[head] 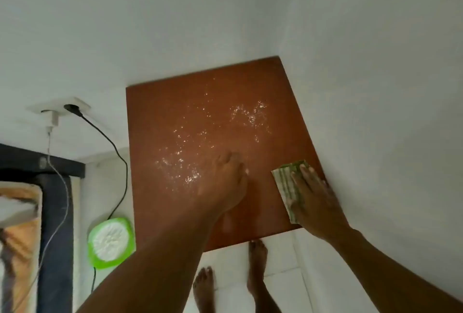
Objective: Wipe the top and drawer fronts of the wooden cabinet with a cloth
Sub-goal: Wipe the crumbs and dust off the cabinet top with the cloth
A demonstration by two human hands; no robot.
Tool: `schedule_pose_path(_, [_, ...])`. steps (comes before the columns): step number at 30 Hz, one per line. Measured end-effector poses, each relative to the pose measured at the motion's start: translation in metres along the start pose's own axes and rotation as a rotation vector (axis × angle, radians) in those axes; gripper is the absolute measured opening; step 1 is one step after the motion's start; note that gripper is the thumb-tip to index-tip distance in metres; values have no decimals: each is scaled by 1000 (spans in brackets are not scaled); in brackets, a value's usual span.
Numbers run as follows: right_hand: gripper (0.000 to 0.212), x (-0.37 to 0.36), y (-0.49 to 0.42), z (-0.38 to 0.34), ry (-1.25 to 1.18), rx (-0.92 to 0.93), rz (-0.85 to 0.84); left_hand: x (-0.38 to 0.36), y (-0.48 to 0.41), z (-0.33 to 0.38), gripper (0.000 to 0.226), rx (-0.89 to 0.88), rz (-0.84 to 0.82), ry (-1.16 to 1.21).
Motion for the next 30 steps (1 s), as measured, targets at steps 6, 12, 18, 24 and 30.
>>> schedule_pose_path(6, [54, -22, -13, 3, -10, 38, 169, -19, -23, -15, 50, -50, 35, -188])
schedule_pose_path(12, [42, -15, -56, 2, -303, 49, 328, -23, -38, -26, 62, -15, 23, -211])
schedule_pose_path(18, [56, 41, -242, -8, -424, -5, 456, -14, -73, -36, 63, -19, 60, -188])
schedule_pose_path(24, [65, 57, -367, -8, -180, 226, 220, -13, -78, -36, 72, 6, 58, -158])
schedule_pose_path(30, [58, 32, -364, -3, 104, 338, 96, -14, -78, -33, 76, 27, 68, -180])
Point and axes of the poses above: each hand's wrist, its own y-axis away from the middle knuckle, its own x-axis out of the back of the hand, z = x × y, the point moved 2 cm from there along -y, towards the middle knuckle, and after that the axes turned 1 degree about z, right-handed, at the moved point
